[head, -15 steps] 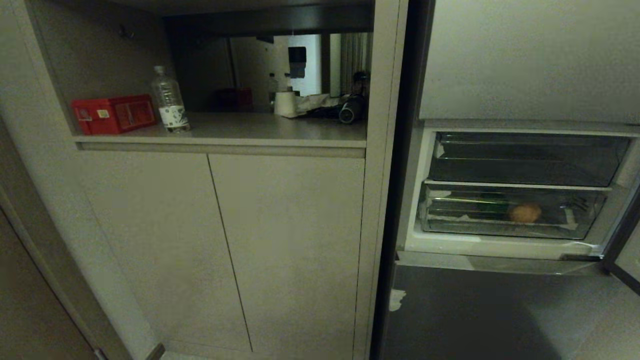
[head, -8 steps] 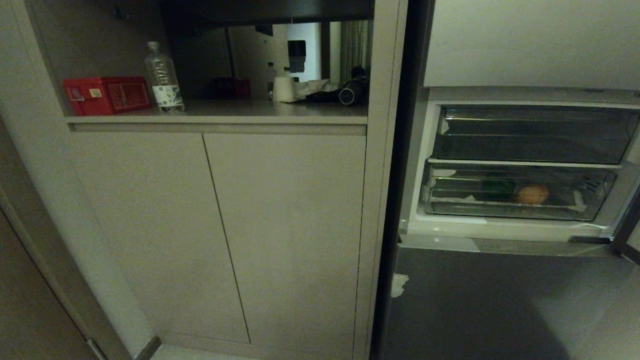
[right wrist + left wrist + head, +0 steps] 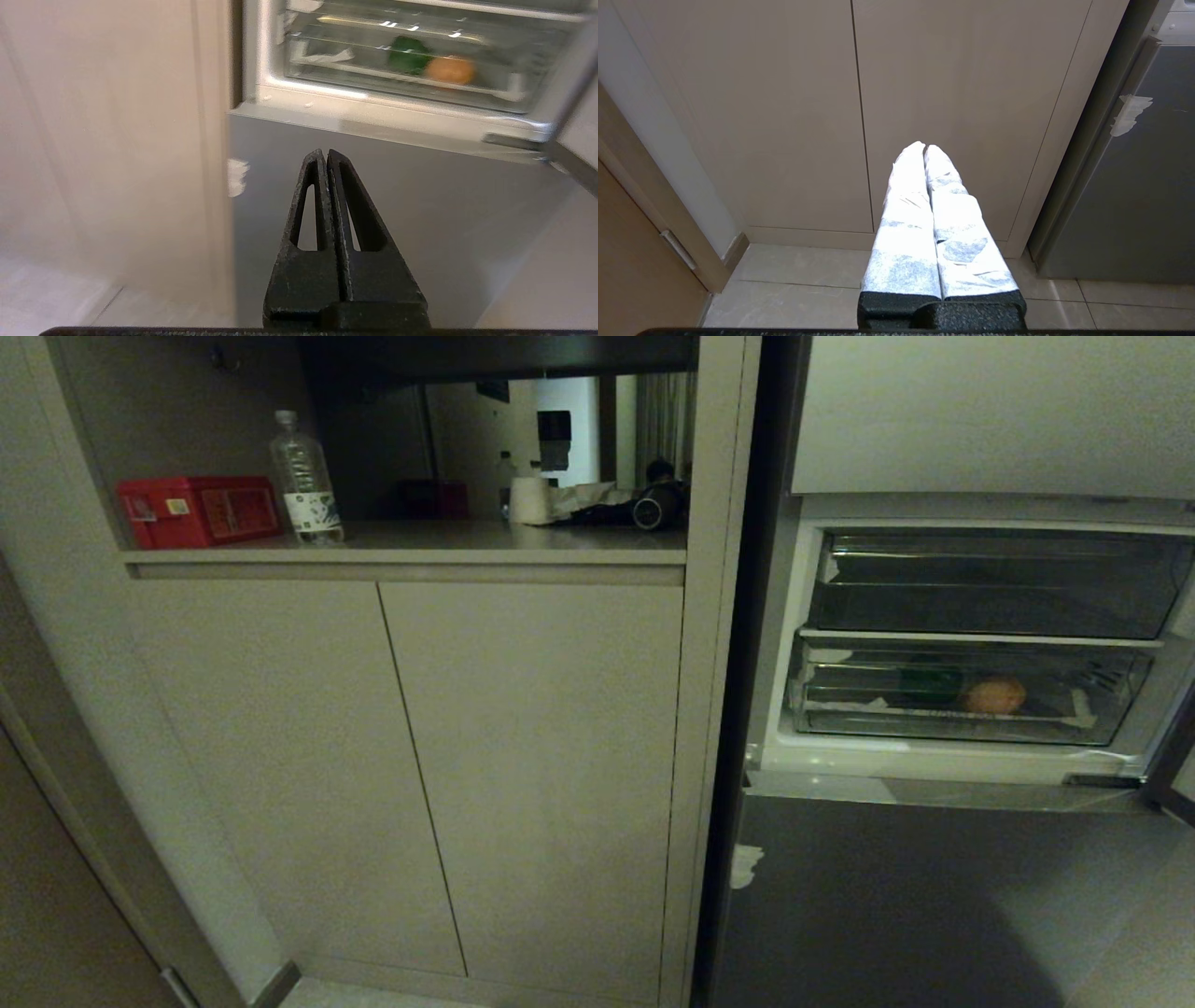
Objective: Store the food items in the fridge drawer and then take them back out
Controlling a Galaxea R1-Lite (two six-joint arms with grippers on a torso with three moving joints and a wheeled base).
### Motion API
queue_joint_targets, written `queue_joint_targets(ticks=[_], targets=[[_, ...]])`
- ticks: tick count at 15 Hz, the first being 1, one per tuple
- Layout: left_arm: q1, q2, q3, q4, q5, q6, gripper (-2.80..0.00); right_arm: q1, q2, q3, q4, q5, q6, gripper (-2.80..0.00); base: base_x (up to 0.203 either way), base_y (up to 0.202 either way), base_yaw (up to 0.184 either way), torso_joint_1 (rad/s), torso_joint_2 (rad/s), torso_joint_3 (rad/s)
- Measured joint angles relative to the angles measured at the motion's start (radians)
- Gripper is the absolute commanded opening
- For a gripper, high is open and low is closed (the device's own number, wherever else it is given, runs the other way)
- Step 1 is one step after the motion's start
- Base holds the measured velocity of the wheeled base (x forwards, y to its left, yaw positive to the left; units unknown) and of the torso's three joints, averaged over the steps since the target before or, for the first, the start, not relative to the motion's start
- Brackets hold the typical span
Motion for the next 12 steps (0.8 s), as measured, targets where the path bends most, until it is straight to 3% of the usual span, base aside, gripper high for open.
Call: queue_joint_targets(ticks=[1, 4, 7, 10, 12], targets=[[0.000, 0.000, 0.000, 0.000, 0.000, 0.000, -2.80, 0.001, 0.074, -0.036, -0.004, 0.021, 0.007, 0.00, 0.000, 0.000, 0.000, 0.000, 0.00, 0.000], [0.000, 0.000, 0.000, 0.001, 0.000, 0.000, -2.80, 0.002, 0.410, -0.166, -0.085, 0.112, 0.039, 0.00, 0.000, 0.000, 0.000, 0.000, 0.00, 0.000], [0.000, 0.000, 0.000, 0.000, 0.000, 0.000, -2.80, 0.022, 0.819, -0.271, -0.270, 0.167, 0.053, 0.00, 0.000, 0.000, 0.000, 0.000, 0.00, 0.000], [0.000, 0.000, 0.000, 0.000, 0.000, 0.000, -2.80, 0.060, 1.208, -0.346, -0.550, 0.166, 0.059, 0.00, 0.000, 0.000, 0.000, 0.000, 0.00, 0.000], [0.000, 0.000, 0.000, 0.000, 0.000, 0.000, -2.80, 0.091, 1.435, -0.400, -0.754, 0.109, 0.061, 0.00, 0.000, 0.000, 0.000, 0.000, 0.02, -0.001]])
